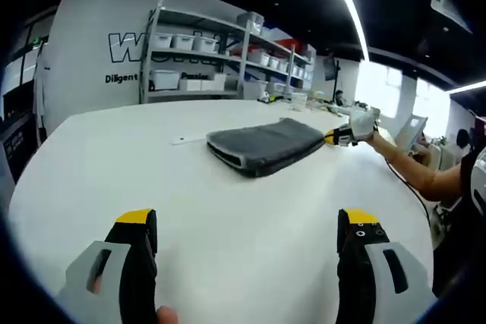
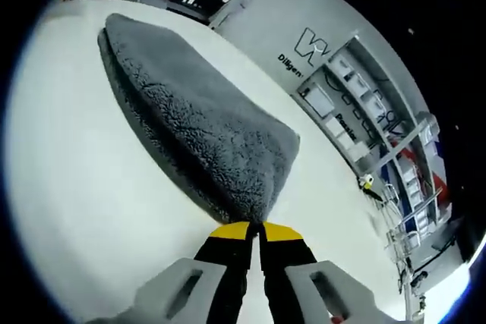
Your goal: Open the folded towel by lifting each exposed corner and separating the folded layers until the towel lies flat within the target outline without major curled edges
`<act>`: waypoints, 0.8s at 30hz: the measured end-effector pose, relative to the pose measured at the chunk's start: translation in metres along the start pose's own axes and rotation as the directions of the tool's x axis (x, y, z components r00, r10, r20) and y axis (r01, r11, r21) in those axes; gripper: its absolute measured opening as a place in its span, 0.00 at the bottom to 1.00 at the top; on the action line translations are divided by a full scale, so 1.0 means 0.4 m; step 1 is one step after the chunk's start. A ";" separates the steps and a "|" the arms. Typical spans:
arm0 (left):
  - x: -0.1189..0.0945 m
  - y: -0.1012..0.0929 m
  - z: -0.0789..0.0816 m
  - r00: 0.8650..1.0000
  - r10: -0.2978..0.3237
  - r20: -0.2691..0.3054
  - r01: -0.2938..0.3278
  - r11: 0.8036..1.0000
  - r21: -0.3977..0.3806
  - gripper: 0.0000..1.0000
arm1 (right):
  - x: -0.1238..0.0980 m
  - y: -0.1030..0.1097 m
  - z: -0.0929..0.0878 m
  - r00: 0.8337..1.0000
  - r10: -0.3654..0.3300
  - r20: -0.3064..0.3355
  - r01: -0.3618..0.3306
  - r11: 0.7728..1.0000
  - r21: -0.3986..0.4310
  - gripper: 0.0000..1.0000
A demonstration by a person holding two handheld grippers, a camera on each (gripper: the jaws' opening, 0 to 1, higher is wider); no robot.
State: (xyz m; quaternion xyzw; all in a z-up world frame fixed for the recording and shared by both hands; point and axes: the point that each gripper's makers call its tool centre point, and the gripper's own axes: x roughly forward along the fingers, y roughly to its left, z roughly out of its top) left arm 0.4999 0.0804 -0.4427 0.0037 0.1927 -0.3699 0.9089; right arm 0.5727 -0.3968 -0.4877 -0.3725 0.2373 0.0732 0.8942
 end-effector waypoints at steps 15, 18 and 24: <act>-0.003 -0.005 0.010 1.000 -0.007 0.013 0.007 1.000 0.003 0.98 | -0.100 -0.036 0.063 0.994 -0.091 -0.063 0.095 0.994 0.060 0.75; -0.004 -0.006 0.009 1.000 -0.006 0.012 0.006 1.000 0.005 0.98 | -0.112 -0.006 0.091 0.999 -0.034 -0.028 0.037 0.993 0.116 0.85; -0.003 -0.006 0.006 1.000 -0.007 0.007 0.007 1.000 0.004 0.98 | -0.130 0.044 0.137 0.998 0.060 -0.007 -0.058 0.985 0.162 0.99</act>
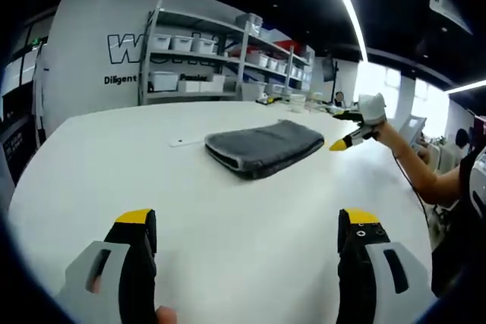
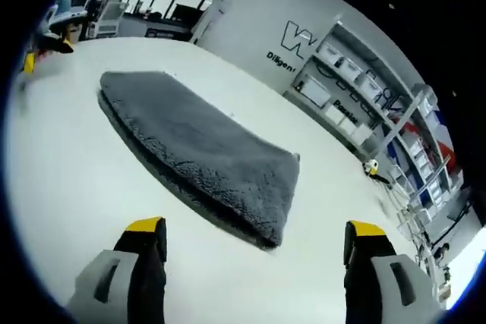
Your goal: Open the folded towel by lifting each exposed corner and separating the folded layers until the towel lies flat within the target outline without major curled edges
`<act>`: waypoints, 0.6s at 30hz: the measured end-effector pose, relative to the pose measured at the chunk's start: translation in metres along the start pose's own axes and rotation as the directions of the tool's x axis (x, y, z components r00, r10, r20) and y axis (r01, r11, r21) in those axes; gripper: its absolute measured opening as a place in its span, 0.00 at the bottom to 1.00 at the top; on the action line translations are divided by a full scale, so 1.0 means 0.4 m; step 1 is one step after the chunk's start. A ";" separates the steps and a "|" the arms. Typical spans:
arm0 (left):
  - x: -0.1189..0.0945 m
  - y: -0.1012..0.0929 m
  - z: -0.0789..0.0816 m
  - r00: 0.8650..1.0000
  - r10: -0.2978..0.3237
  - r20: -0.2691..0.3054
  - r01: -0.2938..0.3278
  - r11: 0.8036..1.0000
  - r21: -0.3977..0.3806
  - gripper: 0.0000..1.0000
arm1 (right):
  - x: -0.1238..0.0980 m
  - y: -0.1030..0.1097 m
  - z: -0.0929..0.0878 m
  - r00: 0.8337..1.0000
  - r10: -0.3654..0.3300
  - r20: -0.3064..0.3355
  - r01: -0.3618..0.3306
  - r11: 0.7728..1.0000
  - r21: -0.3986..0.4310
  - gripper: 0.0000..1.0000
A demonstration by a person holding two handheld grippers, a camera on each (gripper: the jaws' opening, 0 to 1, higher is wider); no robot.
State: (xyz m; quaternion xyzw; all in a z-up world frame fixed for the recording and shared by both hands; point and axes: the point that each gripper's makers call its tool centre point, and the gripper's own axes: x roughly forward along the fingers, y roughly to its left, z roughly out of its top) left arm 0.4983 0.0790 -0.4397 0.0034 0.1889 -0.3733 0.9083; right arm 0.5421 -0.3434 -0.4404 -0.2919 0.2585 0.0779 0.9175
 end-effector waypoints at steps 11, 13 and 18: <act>-0.004 -0.001 0.003 1.000 0.002 0.002 -0.002 1.000 0.003 0.98 | -0.019 0.131 0.101 0.989 0.140 0.038 -0.134 0.984 -0.114 0.99; -0.005 -0.002 0.003 1.000 0.001 0.001 -0.001 1.000 0.006 0.98 | -0.024 0.157 0.121 0.985 0.160 0.058 -0.151 0.980 -0.128 0.99; -0.005 -0.001 0.002 1.000 0.002 -0.001 -0.002 1.000 0.004 0.98 | -0.043 0.237 0.184 0.960 0.255 0.115 -0.237 0.960 -0.153 0.99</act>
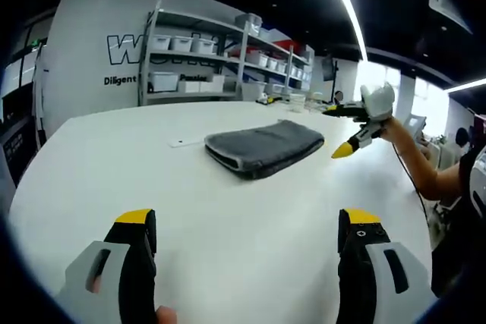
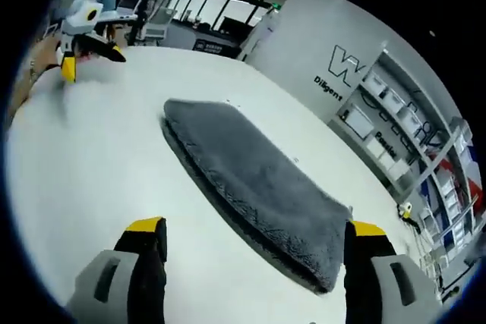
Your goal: Open the folded towel by lifting each exposed corner and separating the folded layers until the towel lies flat within the target outline without major curled edges
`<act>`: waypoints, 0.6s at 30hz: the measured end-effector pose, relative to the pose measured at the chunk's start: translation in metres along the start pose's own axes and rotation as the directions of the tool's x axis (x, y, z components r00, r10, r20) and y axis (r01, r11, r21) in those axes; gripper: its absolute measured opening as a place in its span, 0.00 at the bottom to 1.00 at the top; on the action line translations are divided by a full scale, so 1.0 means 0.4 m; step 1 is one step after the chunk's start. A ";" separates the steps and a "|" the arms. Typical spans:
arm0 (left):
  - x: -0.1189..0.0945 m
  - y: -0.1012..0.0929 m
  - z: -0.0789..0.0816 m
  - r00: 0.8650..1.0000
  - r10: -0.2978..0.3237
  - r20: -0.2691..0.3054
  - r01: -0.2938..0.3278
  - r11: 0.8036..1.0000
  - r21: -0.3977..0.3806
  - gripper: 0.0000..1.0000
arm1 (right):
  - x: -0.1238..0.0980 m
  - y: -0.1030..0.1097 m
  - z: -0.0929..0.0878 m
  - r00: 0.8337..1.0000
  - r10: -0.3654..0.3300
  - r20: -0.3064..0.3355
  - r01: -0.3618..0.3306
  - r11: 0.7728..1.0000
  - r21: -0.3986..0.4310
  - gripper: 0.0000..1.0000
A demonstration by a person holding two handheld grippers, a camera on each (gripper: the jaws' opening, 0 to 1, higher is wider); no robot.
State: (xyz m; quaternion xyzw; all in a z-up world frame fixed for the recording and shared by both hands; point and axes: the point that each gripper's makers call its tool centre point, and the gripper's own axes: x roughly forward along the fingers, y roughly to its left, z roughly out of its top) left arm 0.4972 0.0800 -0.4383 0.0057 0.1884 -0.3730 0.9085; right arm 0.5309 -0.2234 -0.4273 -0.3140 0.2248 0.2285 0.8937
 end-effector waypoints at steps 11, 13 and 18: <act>0.002 -0.001 -0.004 1.000 0.000 -0.005 0.000 1.000 -0.002 0.98 | -0.003 0.097 0.120 0.995 0.070 0.074 -0.061 0.991 -0.115 0.96; 0.002 -0.002 -0.005 1.000 -0.001 -0.006 0.001 1.000 -0.001 0.98 | -0.003 0.107 0.147 0.991 0.077 0.111 -0.063 0.990 -0.127 0.93; 0.005 -0.003 -0.007 1.000 -0.003 -0.010 0.003 1.000 -0.001 0.98 | 0.011 0.137 0.192 0.985 0.106 0.139 -0.084 0.984 -0.157 0.89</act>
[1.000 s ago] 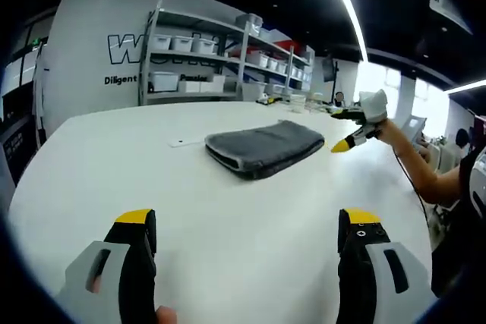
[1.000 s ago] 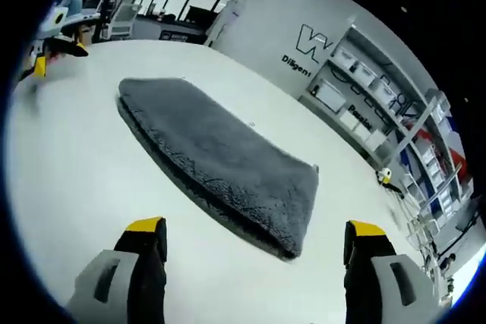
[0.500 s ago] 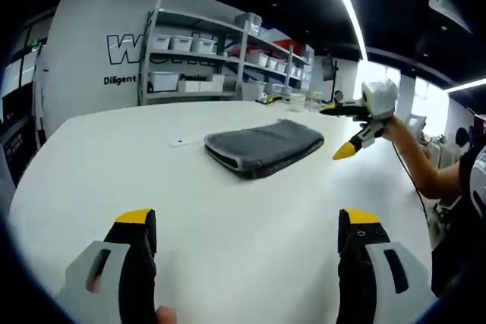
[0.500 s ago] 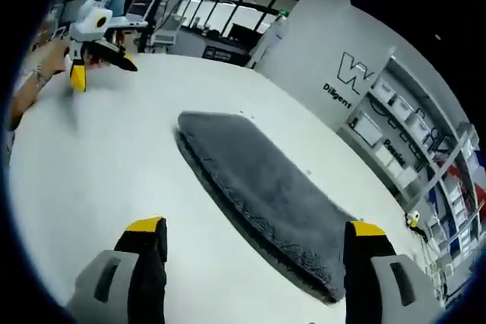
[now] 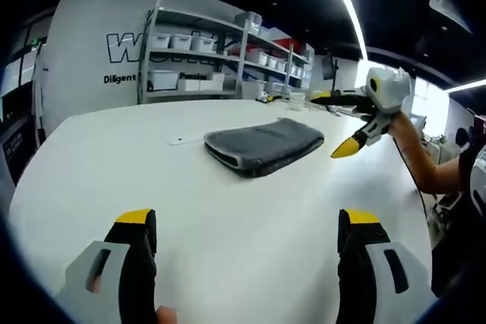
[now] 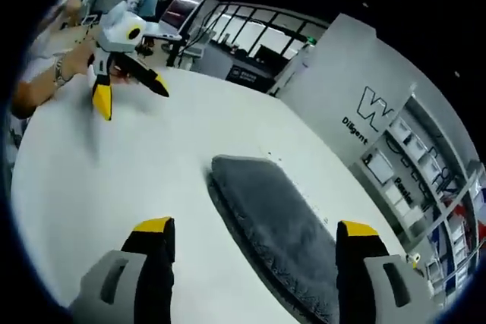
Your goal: Open the folded towel by lifting each exposed corner and separating the folded layers until the towel lies flat within the target outline without major curled edges
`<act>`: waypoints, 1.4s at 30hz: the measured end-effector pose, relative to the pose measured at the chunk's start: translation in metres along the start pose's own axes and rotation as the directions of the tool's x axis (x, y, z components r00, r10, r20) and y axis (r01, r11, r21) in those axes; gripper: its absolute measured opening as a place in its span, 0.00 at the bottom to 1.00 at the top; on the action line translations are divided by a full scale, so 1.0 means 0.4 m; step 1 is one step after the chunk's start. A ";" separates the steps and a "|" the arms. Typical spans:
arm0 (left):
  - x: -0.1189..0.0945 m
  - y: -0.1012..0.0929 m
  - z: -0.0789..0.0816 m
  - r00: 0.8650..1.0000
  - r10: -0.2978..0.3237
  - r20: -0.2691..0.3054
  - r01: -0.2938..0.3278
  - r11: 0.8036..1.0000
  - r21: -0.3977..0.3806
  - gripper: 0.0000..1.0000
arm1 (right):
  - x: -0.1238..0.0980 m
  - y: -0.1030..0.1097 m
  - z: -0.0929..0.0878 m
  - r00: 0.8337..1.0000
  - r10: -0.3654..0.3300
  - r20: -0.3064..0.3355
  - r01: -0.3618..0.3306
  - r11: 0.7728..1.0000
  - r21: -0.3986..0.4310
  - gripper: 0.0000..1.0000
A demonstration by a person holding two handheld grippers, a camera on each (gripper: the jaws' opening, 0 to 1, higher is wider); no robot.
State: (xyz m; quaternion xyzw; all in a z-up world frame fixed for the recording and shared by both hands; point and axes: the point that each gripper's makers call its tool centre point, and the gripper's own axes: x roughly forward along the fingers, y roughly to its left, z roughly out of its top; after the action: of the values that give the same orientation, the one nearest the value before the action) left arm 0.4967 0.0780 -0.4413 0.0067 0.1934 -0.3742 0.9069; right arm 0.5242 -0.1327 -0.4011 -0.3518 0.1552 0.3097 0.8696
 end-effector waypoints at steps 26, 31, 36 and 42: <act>-0.006 -0.005 0.003 1.000 -0.016 0.001 0.016 1.000 -0.004 0.98 | 0.225 0.125 0.101 0.991 0.130 0.015 -0.126 0.980 -0.155 0.40; -0.004 -0.003 0.001 1.000 -0.003 -0.005 0.003 1.000 0.004 0.98 | 0.257 0.141 0.096 0.990 0.141 0.005 -0.137 0.973 -0.184 0.35; -0.003 -0.006 0.000 1.000 -0.010 -0.006 0.010 1.000 0.004 0.98 | 0.293 0.153 0.090 0.992 0.128 -0.011 -0.126 0.958 -0.259 0.28; -0.005 -0.007 0.004 1.000 -0.010 -0.001 0.010 1.000 0.005 0.98 | 0.306 0.161 0.087 0.992 0.123 -0.006 -0.120 0.956 -0.267 0.25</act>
State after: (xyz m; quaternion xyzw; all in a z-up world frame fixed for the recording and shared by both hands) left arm 0.4940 0.0773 -0.4387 0.0084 0.1927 -0.3790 0.9051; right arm 0.5775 -0.0195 -0.4696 -0.4541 0.1287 0.3823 0.7944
